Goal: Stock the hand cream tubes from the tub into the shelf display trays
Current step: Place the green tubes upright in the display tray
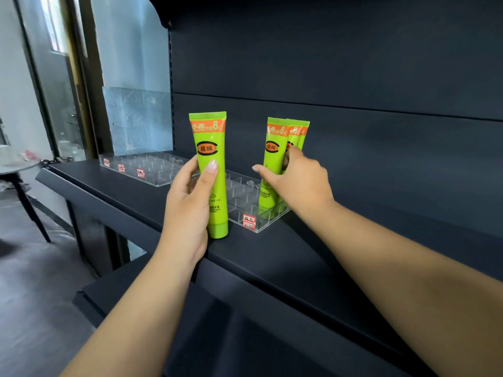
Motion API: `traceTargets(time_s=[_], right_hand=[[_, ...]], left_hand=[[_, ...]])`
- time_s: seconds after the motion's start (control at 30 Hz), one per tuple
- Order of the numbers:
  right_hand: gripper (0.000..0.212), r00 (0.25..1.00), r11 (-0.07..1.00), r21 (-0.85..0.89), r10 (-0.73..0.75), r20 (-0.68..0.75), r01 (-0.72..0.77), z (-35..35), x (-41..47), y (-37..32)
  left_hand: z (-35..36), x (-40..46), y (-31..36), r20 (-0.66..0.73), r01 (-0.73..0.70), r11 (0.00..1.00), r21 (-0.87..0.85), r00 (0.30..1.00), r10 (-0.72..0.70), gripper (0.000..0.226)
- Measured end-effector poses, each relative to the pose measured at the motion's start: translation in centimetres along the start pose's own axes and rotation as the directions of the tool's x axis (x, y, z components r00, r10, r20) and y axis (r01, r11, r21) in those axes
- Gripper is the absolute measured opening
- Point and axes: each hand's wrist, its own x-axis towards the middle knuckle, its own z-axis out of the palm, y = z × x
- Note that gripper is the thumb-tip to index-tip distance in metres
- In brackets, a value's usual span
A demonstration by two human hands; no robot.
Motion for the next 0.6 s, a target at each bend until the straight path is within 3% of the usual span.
traceTargets(time_s=[0.23, 0.33, 0.4, 0.47, 0.53, 0.6], right_hand=[[0.049, 0.995, 0.975, 0.208, 0.089, -0.034, -0.081, -0.9, -1.1, 0.3], [0.036, 0.994, 0.897, 0.441, 0.069, -0.083, -0.025, -2.0, -1.5, -0.3], [0.027, 0.999, 0.755, 0.656, 0.032, -0.015, -0.014, -2.9, -2.2, -1.6], [0.019, 0.989, 0.664, 0.746, -0.074, 0.129, -0.048, -3.6, -3.0, -3.1], [0.014, 0.963, 0.677, 0.735, -0.169, 0.21, -0.042, -4.1, -3.7, -4.0], [0.013, 0.96, 0.718, 0.695, -0.162, 0.226, -0.042, -4.3, -3.8, -4.4]], left_hand=[[0.1, -0.1, 0.0, -0.04, 0.019, 1.0, 0.022, 0.999, -0.018, 0.008], [0.1, -0.3, 0.2, -0.03, 0.014, 1.0, 0.011, 0.999, -0.014, 0.008], [0.0, -0.5, 0.4, 0.009, -0.013, 1.0, -0.003, 1.0, 0.013, 0.01], [-0.2, -0.7, 0.5, 0.085, -0.074, 0.996, 0.044, 0.994, 0.07, 0.019], [-0.2, -1.0, 0.6, 0.156, -0.126, 0.983, 0.132, 0.982, 0.104, 0.02], [-0.2, -1.2, 0.7, 0.212, -0.163, 0.962, 0.221, 0.97, 0.115, 0.016]])
